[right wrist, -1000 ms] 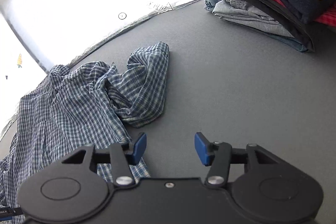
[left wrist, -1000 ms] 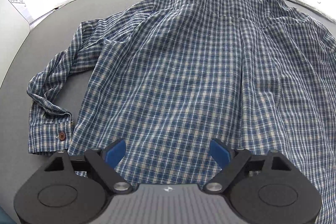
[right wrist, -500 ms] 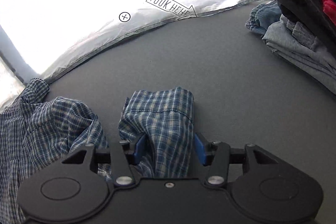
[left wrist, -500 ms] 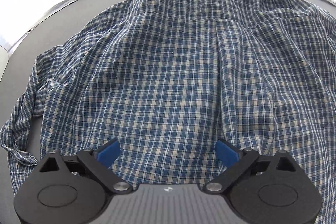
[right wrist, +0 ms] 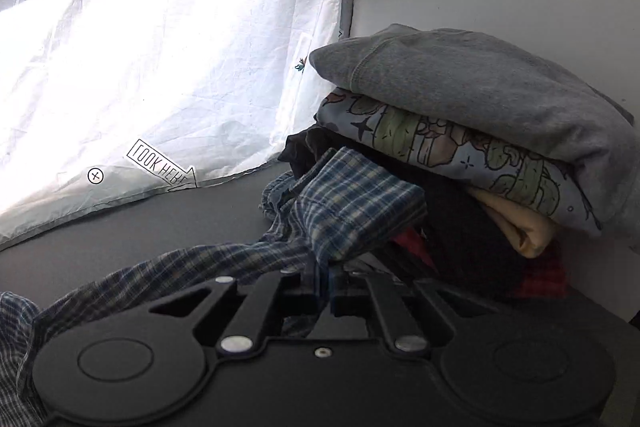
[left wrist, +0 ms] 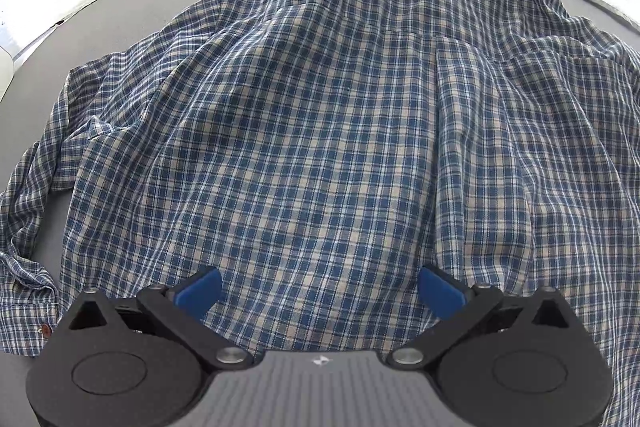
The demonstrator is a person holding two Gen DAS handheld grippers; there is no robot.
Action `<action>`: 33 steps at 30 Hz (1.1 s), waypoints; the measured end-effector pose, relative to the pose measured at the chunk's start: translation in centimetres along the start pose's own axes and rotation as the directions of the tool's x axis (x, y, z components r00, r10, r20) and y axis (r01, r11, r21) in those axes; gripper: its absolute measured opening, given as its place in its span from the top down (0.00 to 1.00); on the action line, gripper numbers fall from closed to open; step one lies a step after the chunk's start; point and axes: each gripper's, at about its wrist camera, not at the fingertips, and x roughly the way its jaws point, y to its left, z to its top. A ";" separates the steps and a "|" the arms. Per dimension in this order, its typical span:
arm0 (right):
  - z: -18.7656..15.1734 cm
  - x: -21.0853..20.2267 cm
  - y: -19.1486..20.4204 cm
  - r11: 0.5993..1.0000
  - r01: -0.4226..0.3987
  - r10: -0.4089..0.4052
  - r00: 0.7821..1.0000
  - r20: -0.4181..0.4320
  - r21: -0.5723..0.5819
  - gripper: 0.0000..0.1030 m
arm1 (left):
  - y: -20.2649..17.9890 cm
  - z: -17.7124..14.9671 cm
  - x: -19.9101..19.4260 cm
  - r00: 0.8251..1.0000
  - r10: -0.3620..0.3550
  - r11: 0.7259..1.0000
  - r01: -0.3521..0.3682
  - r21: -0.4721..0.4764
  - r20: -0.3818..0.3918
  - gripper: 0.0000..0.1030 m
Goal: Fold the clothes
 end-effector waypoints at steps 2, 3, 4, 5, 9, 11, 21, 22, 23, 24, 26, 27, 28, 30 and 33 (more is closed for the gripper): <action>-1.6 0.6 -1.8 0.999 0.021 -0.020 0.998 -0.064 0.029 0.95 | -0.2 -0.1 -0.1 1.000 0.009 1.000 -0.009 0.018 0.016 0.00; -2.6 1.0 -2.4 0.999 0.033 -0.029 0.994 -0.106 0.034 0.93 | -0.2 -0.2 -0.1 1.000 0.011 1.000 -0.011 0.026 0.023 0.00; -3.7 1.4 -2.9 0.998 0.049 -0.043 0.988 -0.151 0.033 0.87 | -0.2 -0.2 -0.1 1.000 0.010 1.000 -0.011 0.029 0.028 0.00; -4.8 1.9 -3.3 0.997 0.064 -0.057 0.979 -0.195 0.031 0.83 | -0.2 -0.2 -0.1 1.000 0.007 1.000 -0.008 0.028 0.029 0.00; -8.3 2.4 -4.2 0.992 0.086 -0.053 0.951 -0.303 0.094 0.72 | 0.4 0.1 0.1 1.000 -0.007 1.000 0.007 -0.006 0.012 0.00; -8.5 2.2 -4.3 0.988 0.082 -0.040 0.954 -0.297 0.129 0.64 | 0.4 0.1 0.2 1.000 -0.007 1.000 0.007 -0.006 0.012 0.00; -6.1 3.9 -4.2 0.974 0.031 0.019 0.977 -0.213 0.226 0.54 | 0.2 0.2 0.2 0.999 0.022 1.000 -0.022 0.015 0.036 0.00; -6.0 4.2 -4.0 0.976 0.015 0.033 0.977 -0.212 0.218 0.53 | 0.2 0.2 0.2 0.999 0.021 1.000 -0.022 0.012 0.036 0.00; -6.0 4.5 -3.8 0.978 -0.001 0.047 0.975 -0.219 0.208 0.50 | 0.2 0.1 0.2 0.999 0.020 1.000 -0.020 0.009 0.034 0.00; -6.1 4.9 -3.7 0.979 -0.006 0.055 0.971 -0.231 0.206 0.46 | 0.1 0.0 0.1 0.999 0.018 1.000 -0.018 0.005 0.031 0.00; -6.3 5.8 -3.3 0.978 -0.007 0.062 0.963 -0.261 0.209 0.46 | 0.1 -0.2 0.0 1.000 0.013 1.000 -0.013 -0.002 0.025 0.00; -6.5 6.4 -3.2 0.975 -0.005 0.068 0.958 -0.280 0.222 0.46 | 0.0 -0.2 0.0 1.000 0.011 1.000 -0.011 -0.006 0.023 0.00; -6.7 6.9 -3.1 0.969 -0.004 0.080 0.951 -0.299 0.246 0.45 | -0.1 -0.4 -0.1 1.000 0.008 1.000 -0.008 -0.010 0.021 0.00; -7.3 7.6 -3.0 0.958 -0.012 0.109 0.940 -0.323 0.286 0.45 | -0.1 -0.4 -0.1 1.000 0.001 1.000 0.000 -0.016 0.019 0.00; -7.9 8.1 -2.2 0.959 -0.026 0.125 0.933 -0.337 0.284 0.44 | 0.2 -0.3 0.0 1.000 -0.011 1.000 0.011 -0.022 0.011 0.00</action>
